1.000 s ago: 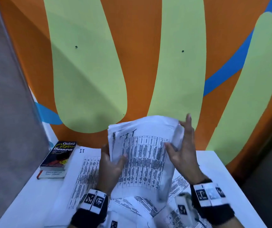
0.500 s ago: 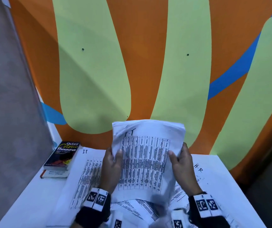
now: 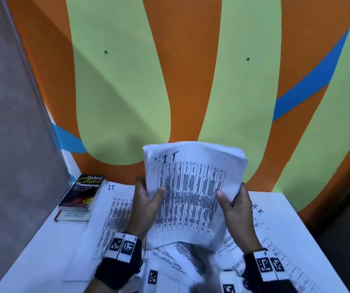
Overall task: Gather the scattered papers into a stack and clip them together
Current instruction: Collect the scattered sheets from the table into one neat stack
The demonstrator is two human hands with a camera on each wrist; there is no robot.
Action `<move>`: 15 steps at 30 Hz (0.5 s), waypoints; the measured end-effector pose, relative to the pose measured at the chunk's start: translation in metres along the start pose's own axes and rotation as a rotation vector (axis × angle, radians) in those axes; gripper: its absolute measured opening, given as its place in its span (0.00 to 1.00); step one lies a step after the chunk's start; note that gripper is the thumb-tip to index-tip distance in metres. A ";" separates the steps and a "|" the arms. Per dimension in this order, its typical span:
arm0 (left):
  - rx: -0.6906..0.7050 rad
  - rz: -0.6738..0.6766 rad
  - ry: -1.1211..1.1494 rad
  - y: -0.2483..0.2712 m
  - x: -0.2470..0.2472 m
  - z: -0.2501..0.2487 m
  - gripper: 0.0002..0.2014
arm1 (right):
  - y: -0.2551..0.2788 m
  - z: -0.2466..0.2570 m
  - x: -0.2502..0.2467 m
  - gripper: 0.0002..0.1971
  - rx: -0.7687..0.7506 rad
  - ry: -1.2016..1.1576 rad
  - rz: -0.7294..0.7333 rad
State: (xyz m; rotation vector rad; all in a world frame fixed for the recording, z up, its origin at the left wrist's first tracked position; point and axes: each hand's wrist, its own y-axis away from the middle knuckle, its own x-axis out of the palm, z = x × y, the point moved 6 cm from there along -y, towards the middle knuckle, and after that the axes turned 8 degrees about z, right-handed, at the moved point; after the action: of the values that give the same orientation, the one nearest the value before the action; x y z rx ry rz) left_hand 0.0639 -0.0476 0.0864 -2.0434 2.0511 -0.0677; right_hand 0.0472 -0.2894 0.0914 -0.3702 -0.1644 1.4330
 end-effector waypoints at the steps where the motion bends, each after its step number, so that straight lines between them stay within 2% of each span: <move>1: 0.003 -0.016 0.009 -0.001 -0.003 0.000 0.17 | 0.001 -0.001 0.000 0.18 0.000 -0.003 0.004; 3: -0.029 -0.027 -0.014 -0.001 -0.005 0.004 0.20 | 0.005 -0.009 0.001 0.21 0.028 0.034 0.034; 5: -0.055 -0.026 -0.049 -0.001 -0.004 0.008 0.20 | 0.010 -0.015 0.005 0.19 0.057 0.068 0.054; 8: -0.048 -0.042 -0.106 0.001 -0.001 0.001 0.23 | 0.009 -0.002 0.009 0.15 -0.012 0.126 0.026; 11: -0.006 -0.084 -0.064 0.005 -0.004 -0.003 0.17 | 0.006 0.005 0.010 0.12 -0.051 0.091 0.027; 13: -0.066 -0.057 -0.030 0.006 -0.003 0.009 0.15 | 0.007 -0.009 0.012 0.17 0.019 0.004 0.083; 15: -0.166 0.003 0.029 0.008 -0.002 0.026 0.18 | 0.011 -0.017 0.011 0.17 0.059 0.007 0.080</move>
State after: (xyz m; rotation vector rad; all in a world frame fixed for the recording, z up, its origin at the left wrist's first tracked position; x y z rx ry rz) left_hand 0.0614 -0.0417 0.0604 -2.1465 2.1423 0.0761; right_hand 0.0443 -0.2804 0.0710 -0.3362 -0.1027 1.5119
